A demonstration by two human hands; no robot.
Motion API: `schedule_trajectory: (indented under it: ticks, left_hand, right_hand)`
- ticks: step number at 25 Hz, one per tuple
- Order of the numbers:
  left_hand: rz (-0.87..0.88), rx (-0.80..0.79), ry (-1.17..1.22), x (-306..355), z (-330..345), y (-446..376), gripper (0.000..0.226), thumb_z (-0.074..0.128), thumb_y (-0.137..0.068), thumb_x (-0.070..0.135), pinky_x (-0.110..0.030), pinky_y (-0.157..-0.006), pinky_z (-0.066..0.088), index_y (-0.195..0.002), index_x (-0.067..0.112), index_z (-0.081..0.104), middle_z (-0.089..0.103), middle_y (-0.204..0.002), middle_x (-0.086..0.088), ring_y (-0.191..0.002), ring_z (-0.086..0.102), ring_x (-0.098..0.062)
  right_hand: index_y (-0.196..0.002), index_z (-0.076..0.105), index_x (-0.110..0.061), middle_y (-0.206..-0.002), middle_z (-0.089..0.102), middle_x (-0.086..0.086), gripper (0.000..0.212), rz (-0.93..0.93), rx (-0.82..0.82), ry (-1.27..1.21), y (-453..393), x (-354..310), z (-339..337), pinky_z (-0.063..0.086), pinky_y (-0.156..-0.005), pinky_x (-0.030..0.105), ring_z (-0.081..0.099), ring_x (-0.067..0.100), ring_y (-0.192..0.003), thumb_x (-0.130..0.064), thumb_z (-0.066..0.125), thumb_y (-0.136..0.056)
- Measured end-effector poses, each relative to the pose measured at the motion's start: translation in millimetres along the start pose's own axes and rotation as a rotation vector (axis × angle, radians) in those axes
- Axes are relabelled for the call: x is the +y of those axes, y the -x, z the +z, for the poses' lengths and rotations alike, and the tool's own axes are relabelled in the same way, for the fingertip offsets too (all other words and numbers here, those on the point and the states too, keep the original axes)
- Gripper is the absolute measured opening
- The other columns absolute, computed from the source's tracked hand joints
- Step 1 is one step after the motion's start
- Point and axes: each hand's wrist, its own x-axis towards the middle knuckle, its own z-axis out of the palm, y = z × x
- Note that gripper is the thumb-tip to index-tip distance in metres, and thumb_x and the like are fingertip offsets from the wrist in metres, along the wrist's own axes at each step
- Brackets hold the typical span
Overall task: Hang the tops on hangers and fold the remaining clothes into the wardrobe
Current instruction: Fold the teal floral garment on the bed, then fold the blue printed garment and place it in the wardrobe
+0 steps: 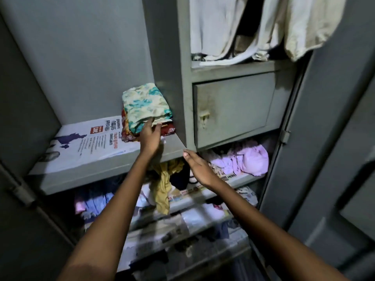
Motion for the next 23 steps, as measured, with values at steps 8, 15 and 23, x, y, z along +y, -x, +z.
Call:
schedule_trajectory:
  ticks: [8,15,23]
  left_hand:
    - [-0.286,-0.172,0.405,-6.2,100.8,234.5,0.018,0.045,-0.094,0.000,-0.023,-0.073,0.048,-0.104,0.006,0.060,0.062,-0.096,-0.012,-0.084,0.059,-0.017]
    - [-0.832,-1.034,0.123,4.8,209.1,380.3,0.038,0.028,-0.101,0.016,-0.011,-0.028,0.026,-0.064,0.015,0.038,0.044,-0.035,0.006,-0.024,0.038,-0.004]
    - [-0.639,-1.663,-0.082,114.5,340.9,563.9,0.028,0.028,-0.102,0.024,-0.022,-0.061,0.034,-0.079,0.020,0.044,0.052,-0.082,0.003,-0.068,0.047,-0.012]
  right_hand:
    - [-0.136,0.041,0.001,-0.133,0.045,0.007,0.040,0.358,0.190,-0.171,141.3,101.4,-69.4,0.028,-0.085,0.005,0.038,0.014,-0.129,-0.020,0.032,-0.103]
    - [-0.141,0.034,0.002,-0.149,0.033,0.014,0.047,0.728,0.382,-0.211,287.6,204.3,-144.7,0.026,-0.106,0.024,0.031,0.023,-0.138,-0.027,0.029,-0.103]
    - [-0.134,0.043,0.005,-0.142,0.042,0.021,0.052,1.025,0.913,-0.341,477.4,273.4,-252.9,0.038,-0.075,0.018,0.044,0.024,-0.122,-0.033,0.025,-0.103]
